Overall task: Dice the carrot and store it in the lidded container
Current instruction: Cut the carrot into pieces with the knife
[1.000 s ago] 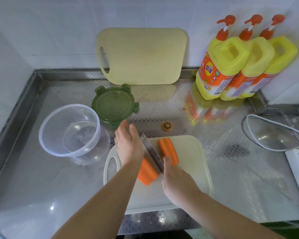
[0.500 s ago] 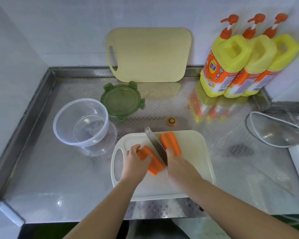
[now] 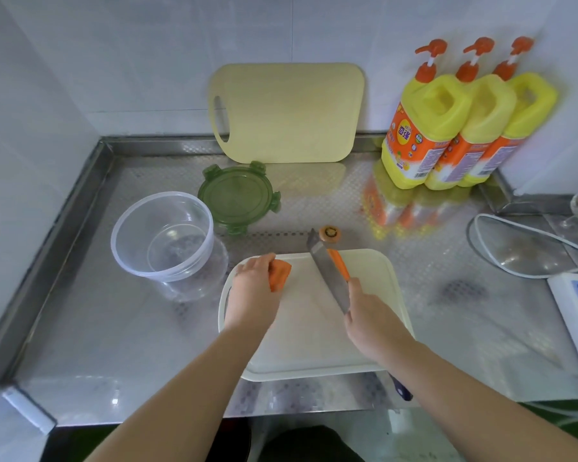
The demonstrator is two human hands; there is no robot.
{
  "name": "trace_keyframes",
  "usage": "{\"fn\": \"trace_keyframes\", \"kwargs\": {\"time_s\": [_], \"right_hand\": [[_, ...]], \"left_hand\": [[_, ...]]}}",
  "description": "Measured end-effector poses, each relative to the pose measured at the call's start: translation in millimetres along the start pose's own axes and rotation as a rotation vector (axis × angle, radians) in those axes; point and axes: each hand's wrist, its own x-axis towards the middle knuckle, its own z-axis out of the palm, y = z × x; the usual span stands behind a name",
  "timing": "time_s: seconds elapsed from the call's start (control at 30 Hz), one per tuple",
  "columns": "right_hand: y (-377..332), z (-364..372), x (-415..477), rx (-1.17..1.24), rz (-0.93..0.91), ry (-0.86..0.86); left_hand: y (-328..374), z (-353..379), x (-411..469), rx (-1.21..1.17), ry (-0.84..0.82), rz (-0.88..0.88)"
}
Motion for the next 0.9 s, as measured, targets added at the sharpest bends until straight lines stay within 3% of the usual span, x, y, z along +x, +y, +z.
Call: {"fn": "trace_keyframes", "kwargs": {"time_s": [0.1, 0.2, 0.3, 0.43, 0.7, 0.9], "right_hand": [[3, -6, -4, 0.005, -0.004, 0.025], [7, -10, -7, -0.005, -0.013, 0.041], [12, -13, -10, -0.047, -0.028, 0.027], [16, -10, -11, -0.110, -0.059, -0.032], [1, 6, -8, -0.104, -0.147, 0.035], [-2, 1, -4, -0.087, -0.180, 0.046]], "left_hand": [[-7, 10, -8, 0.307, 0.012, 0.352], [-7, 17, -22, 0.437, -0.133, 0.474], [-14, 15, -27, 0.472, -0.287, 0.338], [-27, 8, -29, 0.389, -0.347, 0.206], [-23, 22, -37, 0.350, -0.260, 0.083], [-18, 26, -35, 0.260, -0.217, 0.223]]}}
